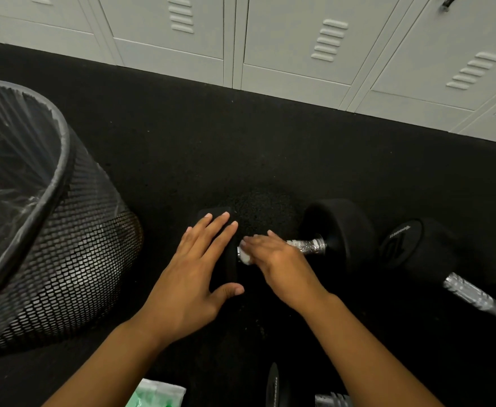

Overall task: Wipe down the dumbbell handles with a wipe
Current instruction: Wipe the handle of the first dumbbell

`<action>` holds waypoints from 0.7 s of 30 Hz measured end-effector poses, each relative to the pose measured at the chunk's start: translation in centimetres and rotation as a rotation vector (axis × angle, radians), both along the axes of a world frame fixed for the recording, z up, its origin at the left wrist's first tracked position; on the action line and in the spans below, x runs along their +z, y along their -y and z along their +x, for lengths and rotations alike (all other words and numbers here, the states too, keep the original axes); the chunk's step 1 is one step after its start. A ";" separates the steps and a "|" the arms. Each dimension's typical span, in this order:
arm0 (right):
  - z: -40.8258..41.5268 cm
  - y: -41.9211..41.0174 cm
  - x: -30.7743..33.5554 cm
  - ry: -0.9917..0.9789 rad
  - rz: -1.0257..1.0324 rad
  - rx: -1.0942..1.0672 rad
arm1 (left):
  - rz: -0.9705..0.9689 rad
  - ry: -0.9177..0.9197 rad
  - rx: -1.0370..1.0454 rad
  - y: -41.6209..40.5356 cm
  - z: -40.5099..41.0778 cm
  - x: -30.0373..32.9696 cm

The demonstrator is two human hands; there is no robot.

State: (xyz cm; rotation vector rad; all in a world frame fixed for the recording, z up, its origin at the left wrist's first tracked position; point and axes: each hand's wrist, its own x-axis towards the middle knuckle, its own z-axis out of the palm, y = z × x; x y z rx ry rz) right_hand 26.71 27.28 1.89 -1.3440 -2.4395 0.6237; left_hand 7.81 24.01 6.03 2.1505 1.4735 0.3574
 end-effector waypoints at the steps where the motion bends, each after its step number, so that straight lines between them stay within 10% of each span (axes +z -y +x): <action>1: 0.8 0.2 -0.2 -0.018 0.027 -0.001 | 0.003 -0.001 -0.004 0.0 0.0 0.0; 21: 1.2 0.4 -0.1 -0.059 0.054 -0.134 | 0.022 0.013 0.000 0.2 0.0 -0.4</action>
